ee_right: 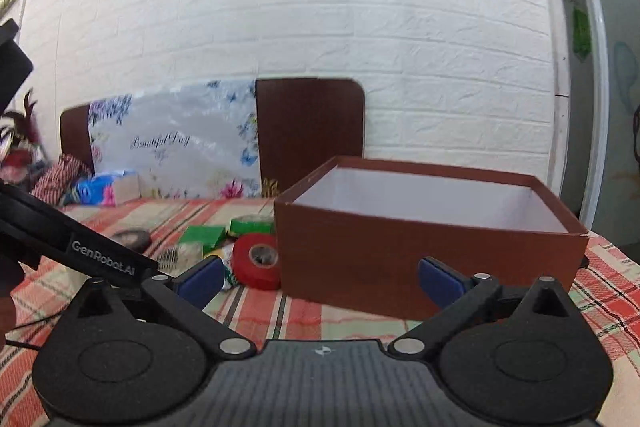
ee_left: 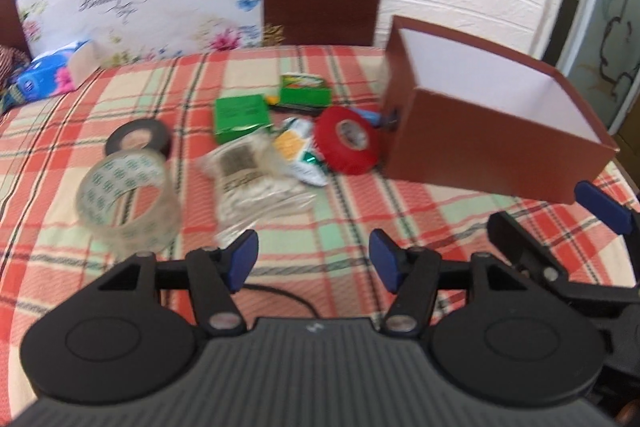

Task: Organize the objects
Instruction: 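Move the right gripper back over the table toward the clear packing tape, then grasp the clear packing tape roll with the right gripper, then carry the clear tape into the brown box and open the right gripper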

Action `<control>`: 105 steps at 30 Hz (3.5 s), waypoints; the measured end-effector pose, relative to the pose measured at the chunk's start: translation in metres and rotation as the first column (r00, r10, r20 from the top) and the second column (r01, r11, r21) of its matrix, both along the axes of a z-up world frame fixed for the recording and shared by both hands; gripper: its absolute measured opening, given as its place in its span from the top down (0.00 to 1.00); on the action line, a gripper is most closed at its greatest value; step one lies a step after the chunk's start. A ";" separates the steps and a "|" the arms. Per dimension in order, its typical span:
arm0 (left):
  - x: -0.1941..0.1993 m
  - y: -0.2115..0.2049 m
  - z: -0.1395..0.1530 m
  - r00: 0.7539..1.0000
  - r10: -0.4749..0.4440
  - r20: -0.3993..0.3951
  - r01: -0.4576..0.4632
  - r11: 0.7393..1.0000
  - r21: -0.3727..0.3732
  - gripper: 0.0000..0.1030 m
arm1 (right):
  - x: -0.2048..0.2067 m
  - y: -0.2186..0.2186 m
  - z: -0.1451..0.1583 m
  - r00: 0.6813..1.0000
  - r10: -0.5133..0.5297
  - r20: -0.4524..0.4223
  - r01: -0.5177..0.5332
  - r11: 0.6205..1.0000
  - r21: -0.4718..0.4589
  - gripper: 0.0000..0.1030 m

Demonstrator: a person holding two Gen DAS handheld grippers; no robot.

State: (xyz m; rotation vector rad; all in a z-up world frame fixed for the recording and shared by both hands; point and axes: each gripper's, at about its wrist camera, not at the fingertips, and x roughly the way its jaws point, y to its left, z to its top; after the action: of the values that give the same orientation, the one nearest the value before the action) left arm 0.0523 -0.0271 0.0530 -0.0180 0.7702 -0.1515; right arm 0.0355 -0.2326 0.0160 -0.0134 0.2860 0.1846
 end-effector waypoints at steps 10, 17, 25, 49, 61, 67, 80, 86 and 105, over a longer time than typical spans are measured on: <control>-0.004 0.050 -0.019 0.994 0.113 -0.013 -0.113 0.994 -0.005 0.38 | 0.008 0.033 -0.010 0.992 0.048 -0.116 -0.053 0.998 -0.042 0.00; -0.005 0.086 -0.032 0.983 0.182 -0.030 -0.183 0.983 -0.017 0.38 | 0.009 0.072 -0.014 0.976 0.141 -0.165 -0.159 0.982 -0.101 0.01; -0.005 0.129 -0.042 0.964 0.263 -0.028 -0.264 0.964 -0.021 0.38 | 0.014 0.116 -0.017 0.949 0.240 -0.205 -0.272 0.951 -0.144 0.01; -0.017 0.230 -0.075 0.861 0.478 0.176 -0.438 0.871 -0.224 0.23 | 0.085 0.248 -0.040 0.848 0.451 -0.278 -0.504 0.849 -0.159 0.15; -0.013 0.221 -0.074 0.879 0.446 0.170 -0.425 0.894 -0.143 0.18 | 0.014 0.134 -0.031 0.908 0.348 -0.231 -0.401 0.881 -0.251 0.15; -0.004 0.171 -0.042 0.953 0.292 0.082 -0.276 0.947 -0.165 0.19 | 0.000 0.038 -0.038 0.962 0.063 -0.267 -0.126 0.965 -0.228 0.15; 0.030 -0.056 -0.022 0.947 -0.296 -0.120 0.287 0.954 -0.086 0.51 | -0.002 0.016 -0.050 0.952 0.096 -0.290 -0.149 0.975 -0.165 0.10; 0.032 -0.067 -0.028 0.940 -0.309 -0.147 0.296 0.950 -0.104 0.75 | 0.000 0.004 -0.049 0.956 0.120 -0.269 -0.147 0.986 -0.081 0.17; 0.107 -0.147 0.058 0.931 -0.316 0.183 0.306 0.949 0.078 0.67 | 0.117 -0.034 0.007 0.997 -0.050 0.063 0.050 0.999 0.000 0.17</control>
State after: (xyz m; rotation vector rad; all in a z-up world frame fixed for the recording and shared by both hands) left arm 0.1595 -0.1745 0.1109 0.1644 0.5778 -0.4306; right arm 0.1529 -0.2665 0.0228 -0.0133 0.2232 0.1344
